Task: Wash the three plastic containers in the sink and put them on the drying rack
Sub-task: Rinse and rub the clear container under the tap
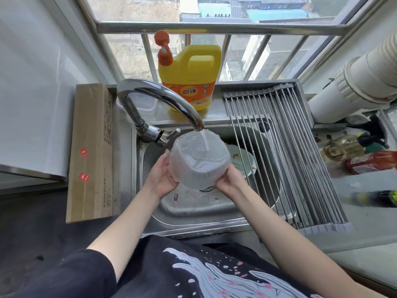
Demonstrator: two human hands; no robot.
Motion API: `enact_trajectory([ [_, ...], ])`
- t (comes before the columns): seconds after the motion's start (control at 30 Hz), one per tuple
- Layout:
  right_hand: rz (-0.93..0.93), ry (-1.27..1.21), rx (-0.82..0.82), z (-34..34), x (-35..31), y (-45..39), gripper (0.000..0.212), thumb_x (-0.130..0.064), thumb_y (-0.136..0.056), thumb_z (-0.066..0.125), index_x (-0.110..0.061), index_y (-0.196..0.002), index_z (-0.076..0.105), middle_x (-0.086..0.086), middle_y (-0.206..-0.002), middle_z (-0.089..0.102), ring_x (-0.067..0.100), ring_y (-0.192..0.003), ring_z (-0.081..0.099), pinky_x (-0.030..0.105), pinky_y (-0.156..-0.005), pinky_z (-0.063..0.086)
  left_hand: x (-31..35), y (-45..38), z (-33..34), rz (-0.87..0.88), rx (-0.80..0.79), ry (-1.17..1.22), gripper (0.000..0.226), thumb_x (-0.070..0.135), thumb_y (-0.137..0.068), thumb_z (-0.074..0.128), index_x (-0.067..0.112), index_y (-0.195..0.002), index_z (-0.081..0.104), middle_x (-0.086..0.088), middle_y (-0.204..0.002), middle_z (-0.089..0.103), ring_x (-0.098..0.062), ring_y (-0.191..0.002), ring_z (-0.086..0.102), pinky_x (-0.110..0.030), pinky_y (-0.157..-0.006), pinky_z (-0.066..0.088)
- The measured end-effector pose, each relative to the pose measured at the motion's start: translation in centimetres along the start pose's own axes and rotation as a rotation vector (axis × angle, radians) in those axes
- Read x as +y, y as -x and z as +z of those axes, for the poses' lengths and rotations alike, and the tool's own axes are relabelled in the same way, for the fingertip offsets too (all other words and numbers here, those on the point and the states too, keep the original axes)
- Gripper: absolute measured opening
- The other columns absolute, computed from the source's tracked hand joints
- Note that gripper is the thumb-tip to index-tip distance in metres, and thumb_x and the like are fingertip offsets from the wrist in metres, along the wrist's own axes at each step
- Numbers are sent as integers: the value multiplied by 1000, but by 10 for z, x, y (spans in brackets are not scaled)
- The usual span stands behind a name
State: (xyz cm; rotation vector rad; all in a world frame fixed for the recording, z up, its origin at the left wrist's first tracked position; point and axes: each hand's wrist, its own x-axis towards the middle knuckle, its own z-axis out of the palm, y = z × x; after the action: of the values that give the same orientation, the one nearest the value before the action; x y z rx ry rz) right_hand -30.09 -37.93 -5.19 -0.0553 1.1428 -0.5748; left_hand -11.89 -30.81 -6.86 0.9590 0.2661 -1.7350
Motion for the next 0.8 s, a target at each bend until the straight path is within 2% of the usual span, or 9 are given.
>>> enact_trajectory([
  [0.1,25,-27,-20,0,10,0,31,-23,-104,33,-14,-122,56,16,-116,62,35,-108,58,57,-84,52,-7,0,19,-16,-154,70,52,41,-82,61,10,-124,61,-12,-122,64,-27,-111,63,-41,-93,51],
  [0.2,-25,42,66,-8,10,1,21,-10,-101,37,-10,-106,58,12,-102,64,28,-89,61,39,-61,60,-4,-7,33,18,-101,-17,63,40,-83,61,11,-137,49,-12,-134,55,-26,-123,53,-41,-96,50],
  [0.23,-76,105,106,-13,7,0,19,-9,-100,40,-9,-106,58,11,-103,63,25,-88,61,33,-63,59,-1,-8,36,22,-60,-51,57,39,-85,59,10,-134,52,-11,-131,58,-24,-121,55,-39,-93,52],
  [0.3,-188,231,136,-20,-2,-4,28,-19,-102,38,-6,-121,54,10,-119,60,22,-105,59,38,-90,53,3,-10,39,67,29,-80,34,34,-91,54,9,-106,70,-8,-100,73,-18,-90,71,-31,-71,60],
  [0.37,-317,476,136,-16,-9,-2,39,-31,-104,33,-12,-134,48,4,-139,50,18,-124,49,44,-109,37,3,-15,40,121,42,-126,33,31,-95,52,11,-80,75,-3,-76,74,-14,-65,71,-24,-56,58],
  [0.53,-625,1450,117,14,0,0,52,-38,-103,23,-22,-152,13,0,-160,4,16,-148,1,46,-119,-3,-8,-26,47,211,137,-88,25,31,-93,57,12,-80,65,3,-60,67,-7,-49,61,-18,-49,52],
  [0.63,-737,1654,129,15,15,4,52,-38,-103,16,-23,-153,11,-1,-160,6,15,-148,1,51,-113,-14,-8,-29,46,280,210,-102,23,33,-89,63,15,-74,65,5,-53,63,-5,-43,58,-17,-45,49],
  [0.73,-955,1618,-23,13,30,15,59,-42,-99,14,-16,-151,21,2,-157,23,16,-147,14,41,-119,-3,-5,-31,41,319,193,-75,29,31,-87,63,13,-68,74,-1,-70,71,-11,-59,67,-23,-59,57],
  [0.8,-1061,1559,-106,9,34,19,53,-35,-100,25,-15,-149,27,4,-155,28,18,-146,18,40,-120,12,-7,-27,43,285,156,-42,36,39,-75,73,10,-97,75,-11,-104,71,-23,-92,69,-33,-84,57],
])
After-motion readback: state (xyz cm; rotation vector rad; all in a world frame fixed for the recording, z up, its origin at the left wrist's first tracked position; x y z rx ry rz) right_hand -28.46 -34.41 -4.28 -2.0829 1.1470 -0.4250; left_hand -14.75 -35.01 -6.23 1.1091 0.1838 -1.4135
